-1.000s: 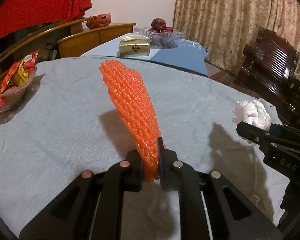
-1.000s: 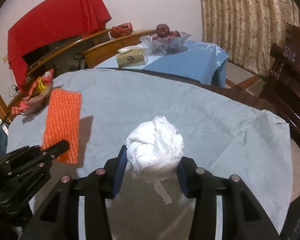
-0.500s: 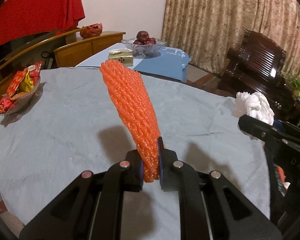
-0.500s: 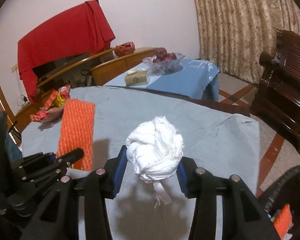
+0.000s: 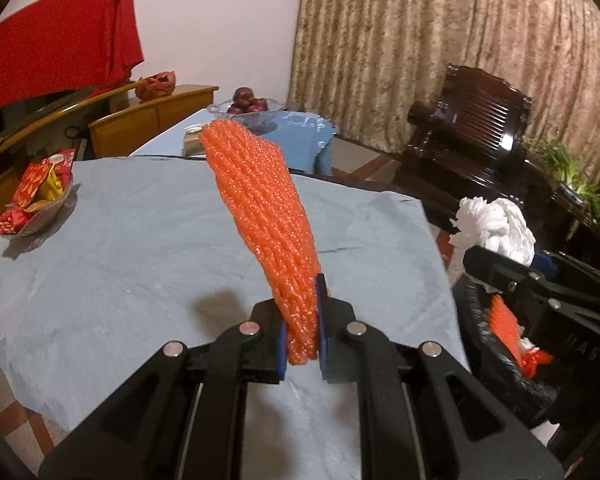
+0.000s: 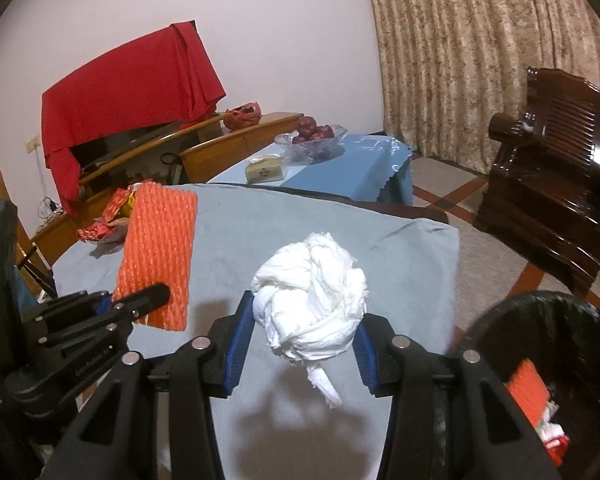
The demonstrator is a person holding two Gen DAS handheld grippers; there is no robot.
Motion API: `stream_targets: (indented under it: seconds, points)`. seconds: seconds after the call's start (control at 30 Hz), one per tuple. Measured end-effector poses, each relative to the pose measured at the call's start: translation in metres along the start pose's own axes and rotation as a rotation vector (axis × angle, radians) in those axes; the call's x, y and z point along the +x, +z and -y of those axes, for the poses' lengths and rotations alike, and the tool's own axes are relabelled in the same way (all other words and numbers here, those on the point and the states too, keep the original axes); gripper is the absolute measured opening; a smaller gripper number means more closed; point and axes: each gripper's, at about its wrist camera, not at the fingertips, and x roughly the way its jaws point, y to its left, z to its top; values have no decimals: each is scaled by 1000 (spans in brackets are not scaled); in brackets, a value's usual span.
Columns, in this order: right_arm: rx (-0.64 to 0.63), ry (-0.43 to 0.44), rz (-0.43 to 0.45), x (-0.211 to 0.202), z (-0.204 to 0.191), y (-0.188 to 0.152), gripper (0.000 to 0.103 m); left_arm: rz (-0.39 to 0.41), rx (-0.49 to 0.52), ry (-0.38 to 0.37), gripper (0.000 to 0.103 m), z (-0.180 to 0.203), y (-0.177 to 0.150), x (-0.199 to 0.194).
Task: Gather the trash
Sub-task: 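Carry the orange sleeve and white tissue over the bin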
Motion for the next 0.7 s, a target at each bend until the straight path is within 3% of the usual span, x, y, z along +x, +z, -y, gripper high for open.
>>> stream_targets:
  seconds: [0.7]
  points:
    - [87,-155,70,-96,71,-45,45,5,162,-196,11,110,-28,-33]
